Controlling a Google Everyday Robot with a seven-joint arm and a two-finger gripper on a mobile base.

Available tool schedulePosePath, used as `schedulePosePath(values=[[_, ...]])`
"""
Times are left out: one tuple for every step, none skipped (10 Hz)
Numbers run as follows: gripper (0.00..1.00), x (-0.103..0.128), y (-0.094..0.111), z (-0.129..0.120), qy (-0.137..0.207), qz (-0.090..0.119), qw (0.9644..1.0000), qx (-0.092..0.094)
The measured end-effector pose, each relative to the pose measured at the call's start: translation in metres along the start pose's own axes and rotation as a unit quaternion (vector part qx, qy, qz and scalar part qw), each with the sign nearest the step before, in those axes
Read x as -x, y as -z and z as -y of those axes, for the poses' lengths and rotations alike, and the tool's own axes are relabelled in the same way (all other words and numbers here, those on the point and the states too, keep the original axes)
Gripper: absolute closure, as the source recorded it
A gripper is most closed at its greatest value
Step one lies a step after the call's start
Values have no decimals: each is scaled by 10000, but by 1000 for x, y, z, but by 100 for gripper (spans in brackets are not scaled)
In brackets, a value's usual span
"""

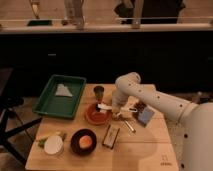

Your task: Wipe table surface with brush

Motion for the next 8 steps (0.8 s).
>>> schedulePosePath(values=[[100, -2, 3, 1, -40, 7, 10000, -31], [100, -9, 10, 1, -103, 17, 9999, -73], [100, -16, 15, 2, -149, 30, 9998, -109], [100, -20, 20, 2, -177, 42, 9997, -147], [100, -20, 24, 1, -185, 56, 9997, -174], [100, -22, 29, 1, -193, 65, 9996, -210], [100, -25, 33, 0, -212, 68, 9995, -240], [100, -29, 37, -1, -240, 68, 9993, -268]])
